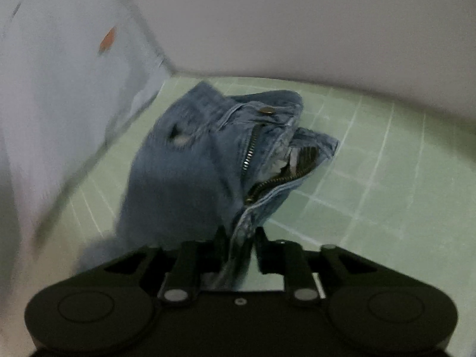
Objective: Fold clothes
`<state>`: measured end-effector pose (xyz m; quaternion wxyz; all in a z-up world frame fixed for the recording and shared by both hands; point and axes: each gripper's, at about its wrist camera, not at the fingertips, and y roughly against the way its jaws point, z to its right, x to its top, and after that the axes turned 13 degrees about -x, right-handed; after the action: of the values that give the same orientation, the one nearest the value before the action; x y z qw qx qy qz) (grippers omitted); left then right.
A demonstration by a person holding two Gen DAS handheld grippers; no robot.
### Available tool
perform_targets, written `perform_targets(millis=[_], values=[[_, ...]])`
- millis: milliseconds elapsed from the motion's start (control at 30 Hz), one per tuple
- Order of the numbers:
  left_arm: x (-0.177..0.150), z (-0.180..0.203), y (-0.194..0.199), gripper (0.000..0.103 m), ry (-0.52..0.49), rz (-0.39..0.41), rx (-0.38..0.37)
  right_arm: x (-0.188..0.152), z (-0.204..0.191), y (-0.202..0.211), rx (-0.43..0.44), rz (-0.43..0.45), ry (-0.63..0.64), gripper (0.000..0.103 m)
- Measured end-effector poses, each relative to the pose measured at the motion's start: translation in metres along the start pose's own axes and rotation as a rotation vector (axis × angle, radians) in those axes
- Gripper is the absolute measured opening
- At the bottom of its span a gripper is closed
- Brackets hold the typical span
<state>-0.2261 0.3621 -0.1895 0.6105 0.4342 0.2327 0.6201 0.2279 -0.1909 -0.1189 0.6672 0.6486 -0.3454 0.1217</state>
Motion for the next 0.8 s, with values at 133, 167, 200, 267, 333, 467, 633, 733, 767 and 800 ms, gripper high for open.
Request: perform_targets(millis=[133,167,200,267,333,467,633,733,767,800], values=[[-0.006,-0.014,0.016,0.027,0.013,0.022,-0.062,-0.030,-0.028,0.026,-0.071,0.121,0.313,0.061],[-0.007,-0.015,0.019,0.027,0.007,0.026,-0.071,-0.040,-0.032,0.031,-0.075,0.136,0.355,0.062],[-0.007,-0.016,0.021,0.027,0.000,0.027,-0.081,-0.049,-0.035,0.035,-0.077,0.148,0.392,0.065],[-0.006,-0.016,0.022,0.026,-0.005,0.019,-0.094,-0.062,-0.040,0.039,-0.046,0.121,0.394,0.065],[-0.005,-0.017,0.023,0.024,0.001,0.008,-0.106,-0.072,-0.040,0.042,0.005,0.071,0.352,0.065],[-0.004,-0.019,0.034,0.014,0.048,-0.018,-0.111,-0.084,-0.037,0.043,0.105,-0.039,0.235,0.066],[0.007,0.004,0.059,0.006,-0.013,0.035,-0.175,-0.088,-0.037,0.043,0.165,-0.112,0.157,0.066],[0.020,0.028,0.077,0.005,-0.056,0.103,-0.257,-0.086,-0.037,0.049,0.173,-0.097,0.157,0.066],[0.025,0.035,0.082,0.005,-0.068,0.130,-0.286,-0.085,-0.037,0.050,0.178,-0.090,0.157,0.066],[0.030,0.043,0.088,0.005,-0.087,0.159,-0.308,-0.084,-0.037,0.051,0.182,-0.082,0.160,0.066]])
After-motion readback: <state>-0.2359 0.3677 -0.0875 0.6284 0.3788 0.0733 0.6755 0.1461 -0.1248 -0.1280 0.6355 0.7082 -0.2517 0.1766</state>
